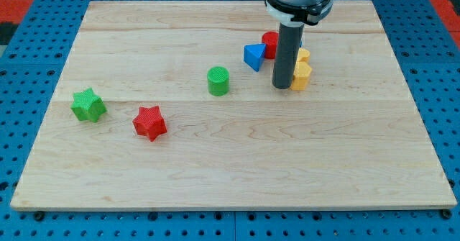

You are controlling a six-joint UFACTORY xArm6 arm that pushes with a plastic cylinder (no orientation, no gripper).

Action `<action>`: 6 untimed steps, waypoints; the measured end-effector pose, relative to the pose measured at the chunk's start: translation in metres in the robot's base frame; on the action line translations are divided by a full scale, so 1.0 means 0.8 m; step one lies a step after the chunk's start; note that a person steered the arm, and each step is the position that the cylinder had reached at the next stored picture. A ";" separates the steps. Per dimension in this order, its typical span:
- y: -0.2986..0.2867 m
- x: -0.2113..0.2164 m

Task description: Point your arm at green circle

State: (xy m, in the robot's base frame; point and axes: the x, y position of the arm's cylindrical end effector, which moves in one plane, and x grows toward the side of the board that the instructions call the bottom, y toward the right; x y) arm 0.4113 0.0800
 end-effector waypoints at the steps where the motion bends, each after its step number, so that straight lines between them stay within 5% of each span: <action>1: -0.032 0.016; 3: -0.129 0.091; 6: -0.184 0.091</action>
State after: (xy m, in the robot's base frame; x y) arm 0.4839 -0.0676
